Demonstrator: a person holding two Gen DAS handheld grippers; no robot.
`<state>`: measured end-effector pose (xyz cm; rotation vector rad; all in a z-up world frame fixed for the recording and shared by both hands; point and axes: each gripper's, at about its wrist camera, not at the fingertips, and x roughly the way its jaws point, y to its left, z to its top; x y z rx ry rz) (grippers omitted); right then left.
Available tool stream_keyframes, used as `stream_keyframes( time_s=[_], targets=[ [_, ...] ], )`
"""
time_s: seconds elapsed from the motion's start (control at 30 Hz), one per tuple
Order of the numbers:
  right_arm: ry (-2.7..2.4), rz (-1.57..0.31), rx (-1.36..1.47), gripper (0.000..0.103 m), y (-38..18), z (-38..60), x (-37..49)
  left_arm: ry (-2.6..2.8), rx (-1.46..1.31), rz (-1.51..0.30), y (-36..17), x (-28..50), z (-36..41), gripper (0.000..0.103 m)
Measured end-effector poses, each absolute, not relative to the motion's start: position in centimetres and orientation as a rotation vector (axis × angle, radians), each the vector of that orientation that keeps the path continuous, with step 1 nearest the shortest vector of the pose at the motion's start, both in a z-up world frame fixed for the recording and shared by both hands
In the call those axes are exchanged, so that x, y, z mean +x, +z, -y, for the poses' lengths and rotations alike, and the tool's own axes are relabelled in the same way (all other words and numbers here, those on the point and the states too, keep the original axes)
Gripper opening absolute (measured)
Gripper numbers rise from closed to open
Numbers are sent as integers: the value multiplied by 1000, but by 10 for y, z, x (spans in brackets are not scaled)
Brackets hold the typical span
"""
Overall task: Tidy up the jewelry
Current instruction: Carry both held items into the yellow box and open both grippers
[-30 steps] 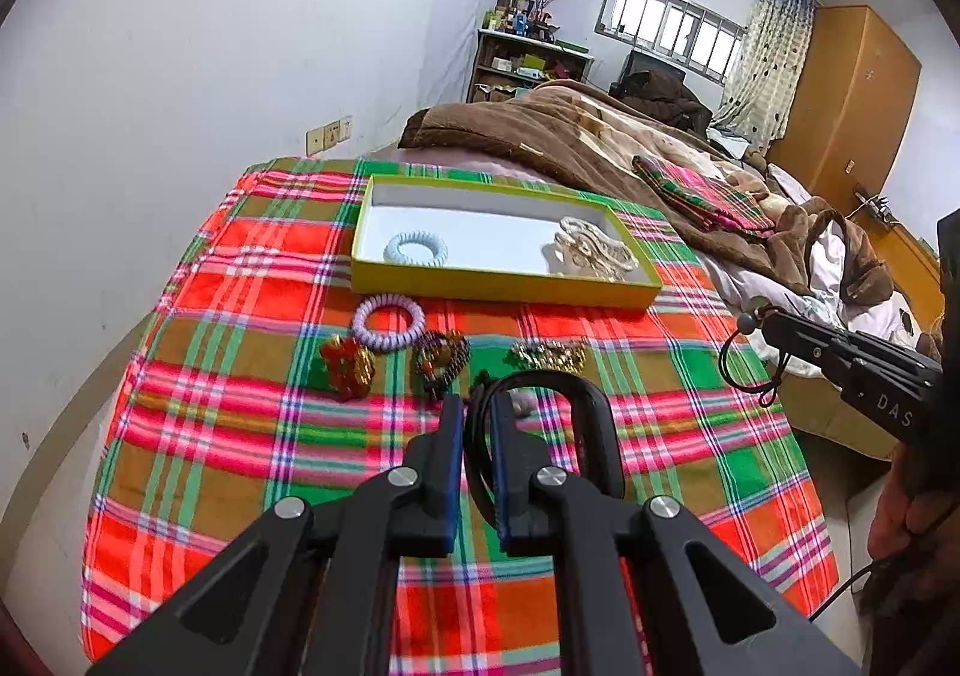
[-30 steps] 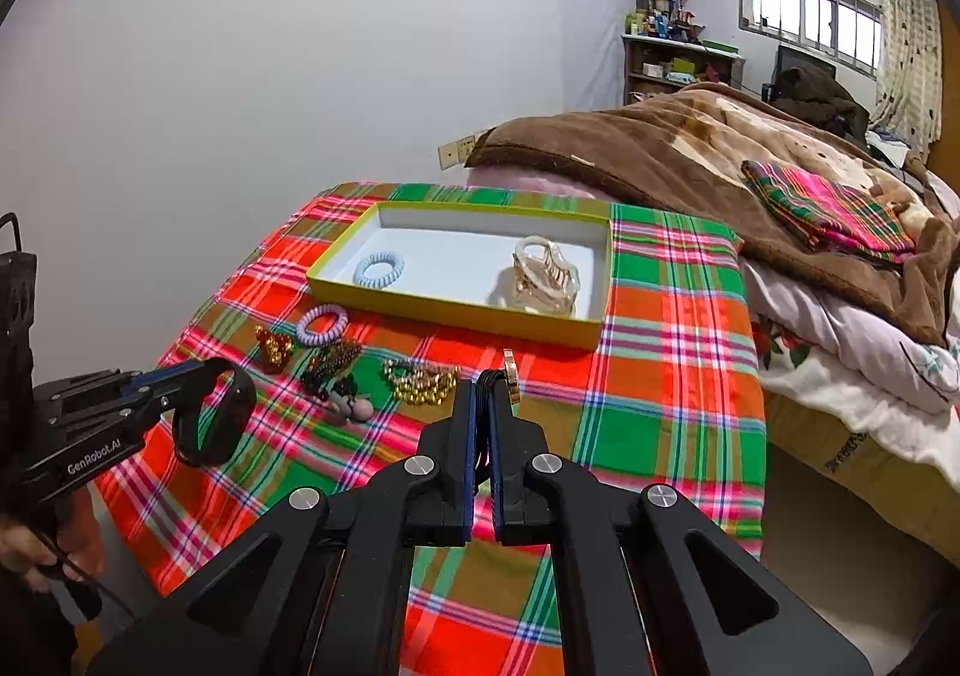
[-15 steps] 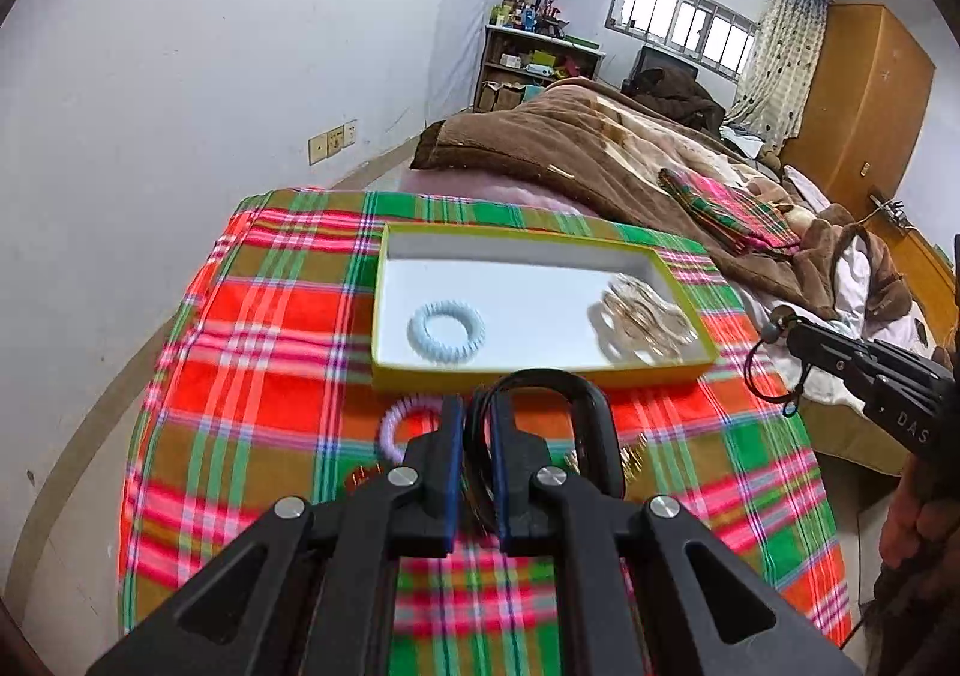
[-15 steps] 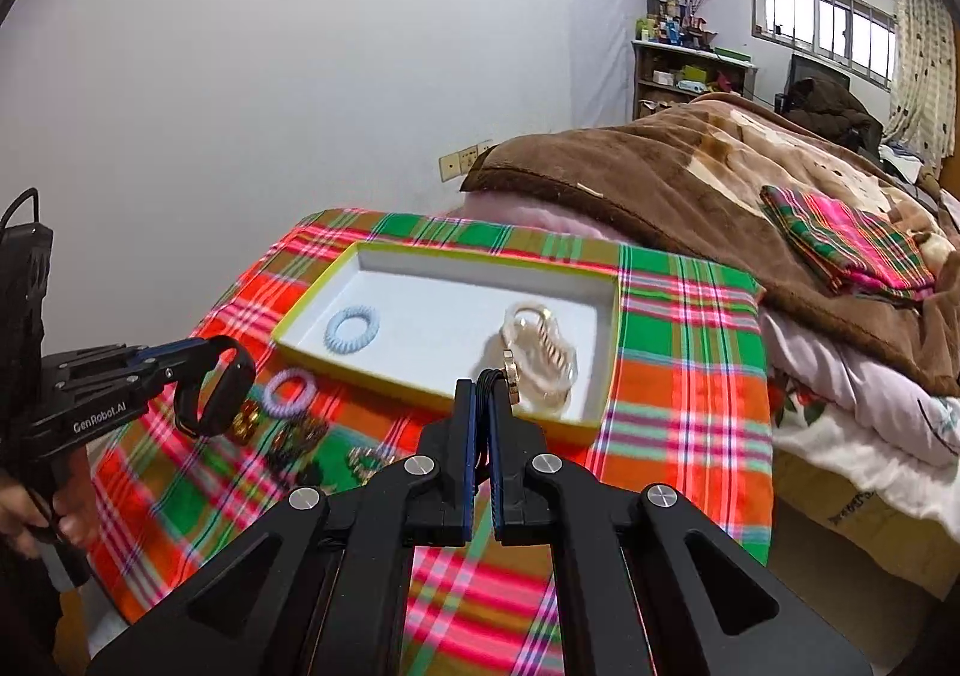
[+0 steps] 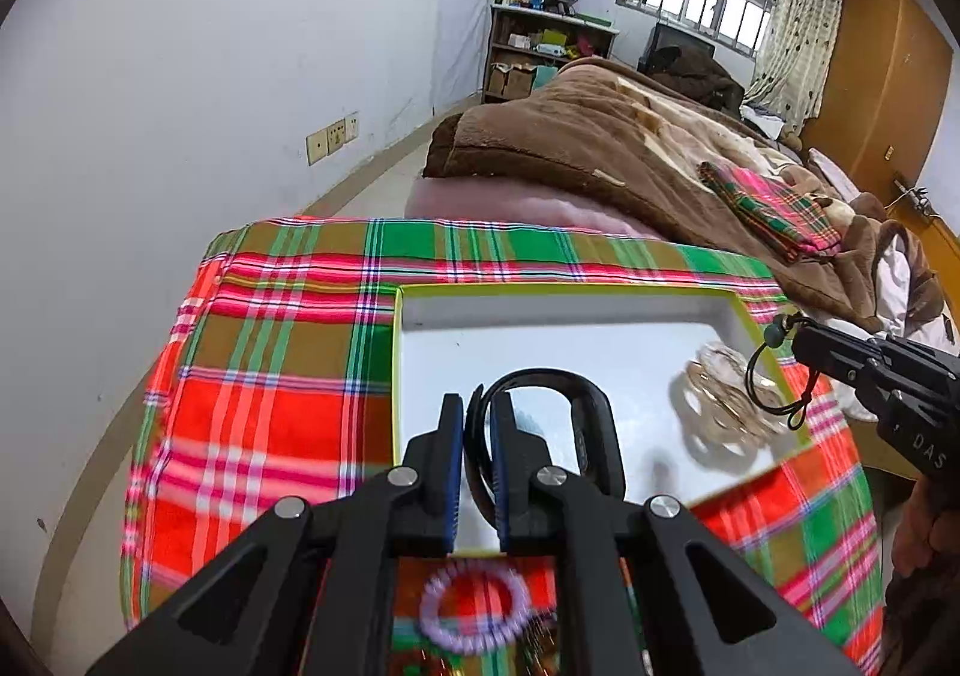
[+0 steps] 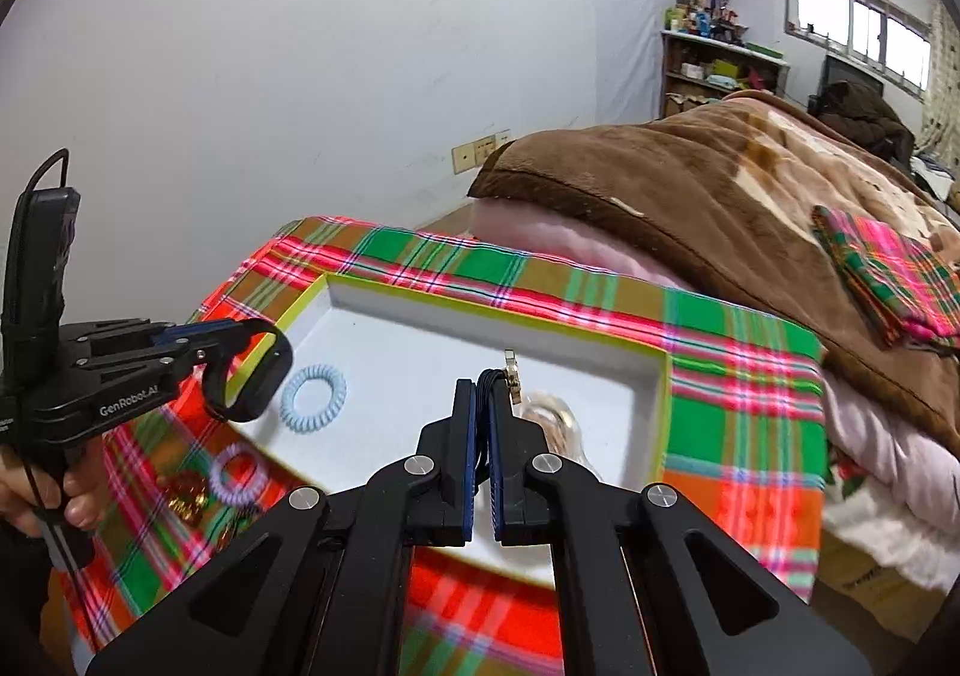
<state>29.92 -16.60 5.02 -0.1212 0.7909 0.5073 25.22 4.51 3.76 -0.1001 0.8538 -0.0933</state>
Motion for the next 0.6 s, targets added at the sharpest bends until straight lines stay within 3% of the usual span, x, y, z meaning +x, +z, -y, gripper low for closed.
stream_keyframes(
  time_s=[0.6],
  targets=[
    [485, -934, -155, 3, 1, 136, 358, -54, -78, -932, -2, 305, -52, 9]
  ],
)
